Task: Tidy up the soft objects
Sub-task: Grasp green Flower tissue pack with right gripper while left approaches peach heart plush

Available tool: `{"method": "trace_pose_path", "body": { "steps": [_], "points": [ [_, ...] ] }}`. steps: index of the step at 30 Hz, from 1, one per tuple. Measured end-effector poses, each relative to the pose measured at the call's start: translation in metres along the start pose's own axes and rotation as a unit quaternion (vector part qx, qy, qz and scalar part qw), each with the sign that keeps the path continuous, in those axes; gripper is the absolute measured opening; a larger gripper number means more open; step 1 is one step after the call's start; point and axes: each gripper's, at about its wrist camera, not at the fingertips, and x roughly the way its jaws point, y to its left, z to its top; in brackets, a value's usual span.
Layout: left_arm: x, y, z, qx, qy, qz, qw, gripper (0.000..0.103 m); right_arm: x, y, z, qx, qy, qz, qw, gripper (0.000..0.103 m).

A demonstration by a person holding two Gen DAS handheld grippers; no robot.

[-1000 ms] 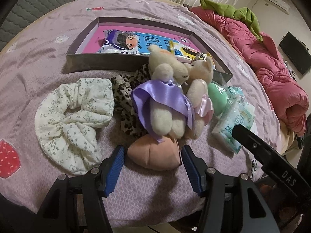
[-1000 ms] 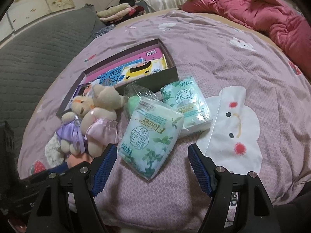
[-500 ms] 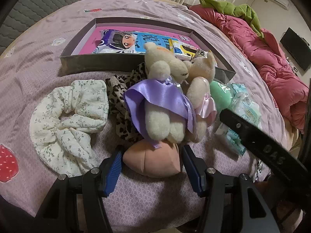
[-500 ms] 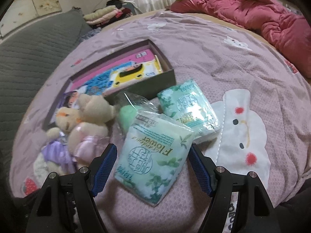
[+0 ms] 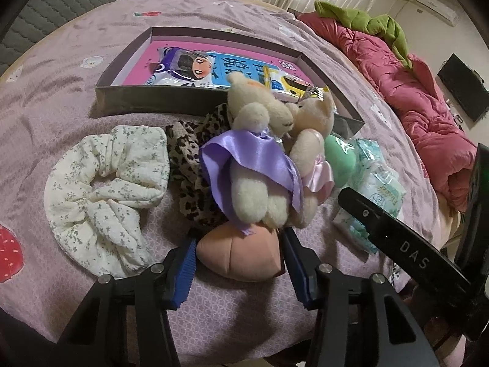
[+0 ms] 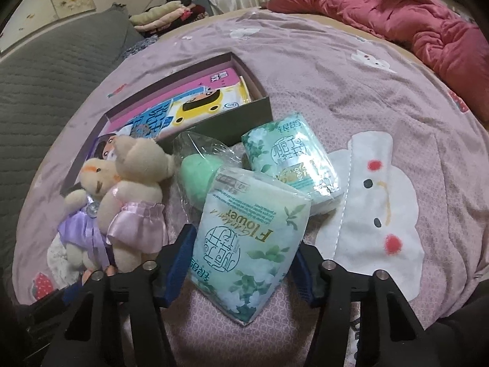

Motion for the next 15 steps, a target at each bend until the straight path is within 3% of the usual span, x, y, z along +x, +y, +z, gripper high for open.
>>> {"method": "trace_pose_path", "body": {
  "steps": [15],
  "points": [
    [-0.012,-0.003,-0.005,0.007,-0.003,-0.02,0.9998,0.052,-0.016,-0.007,-0.003,-0.014,-0.006,0.016,1.0,0.055]
  ]
}}
